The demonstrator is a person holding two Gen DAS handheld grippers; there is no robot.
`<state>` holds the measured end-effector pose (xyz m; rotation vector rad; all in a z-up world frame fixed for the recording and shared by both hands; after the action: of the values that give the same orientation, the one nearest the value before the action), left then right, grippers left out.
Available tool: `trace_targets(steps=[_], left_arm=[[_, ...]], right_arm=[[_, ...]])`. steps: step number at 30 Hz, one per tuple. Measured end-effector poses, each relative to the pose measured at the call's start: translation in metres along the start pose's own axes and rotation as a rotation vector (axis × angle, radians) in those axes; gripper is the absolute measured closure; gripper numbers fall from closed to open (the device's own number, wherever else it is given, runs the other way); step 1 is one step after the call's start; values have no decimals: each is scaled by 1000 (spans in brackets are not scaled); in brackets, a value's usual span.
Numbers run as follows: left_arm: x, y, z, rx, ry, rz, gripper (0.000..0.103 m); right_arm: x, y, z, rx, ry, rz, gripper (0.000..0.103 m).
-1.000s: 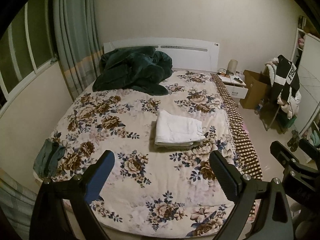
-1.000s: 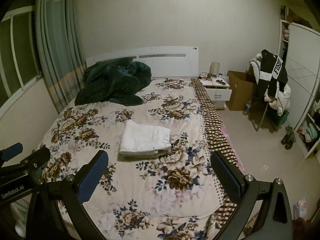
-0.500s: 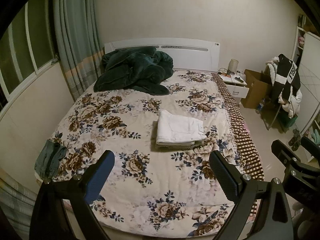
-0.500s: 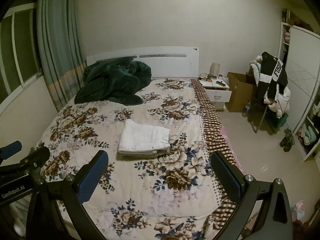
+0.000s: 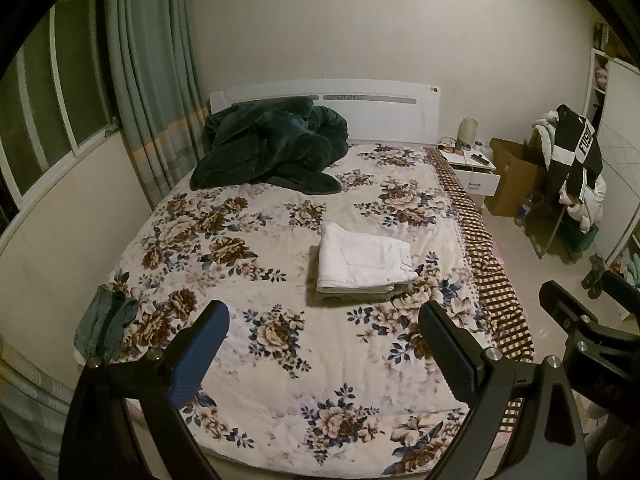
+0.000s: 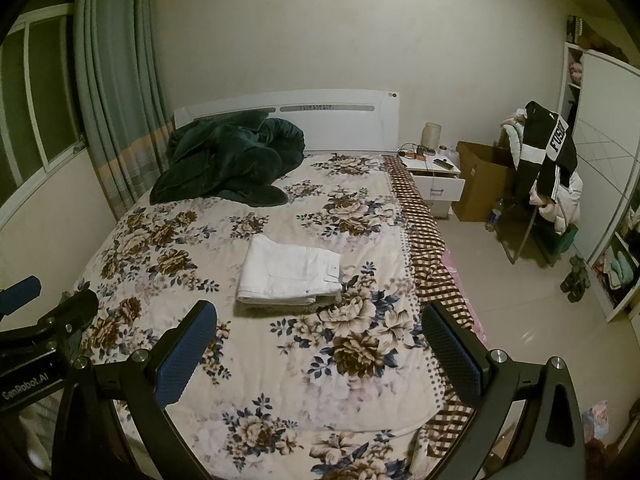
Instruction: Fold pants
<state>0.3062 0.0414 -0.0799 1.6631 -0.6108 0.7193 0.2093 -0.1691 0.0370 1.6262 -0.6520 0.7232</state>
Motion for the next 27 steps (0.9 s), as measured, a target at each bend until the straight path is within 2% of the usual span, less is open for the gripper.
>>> trace_targets(steps=[27], left_arm=[[3,0,-4,4,8,-1,6]], right_arm=[[2,-3,-3,9,0,5,0]])
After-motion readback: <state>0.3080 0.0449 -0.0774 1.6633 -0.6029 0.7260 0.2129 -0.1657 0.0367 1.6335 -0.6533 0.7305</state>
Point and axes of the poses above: each gripper's, at about its wrist camera, not at the fingertips, and y roughly against the way its jaws point, z to its right, x to its top, the point moved 8 cm from there along -y, roughly the way its jaws point, and after that the axes turned 10 degrees about x, right-handed, at the moved point
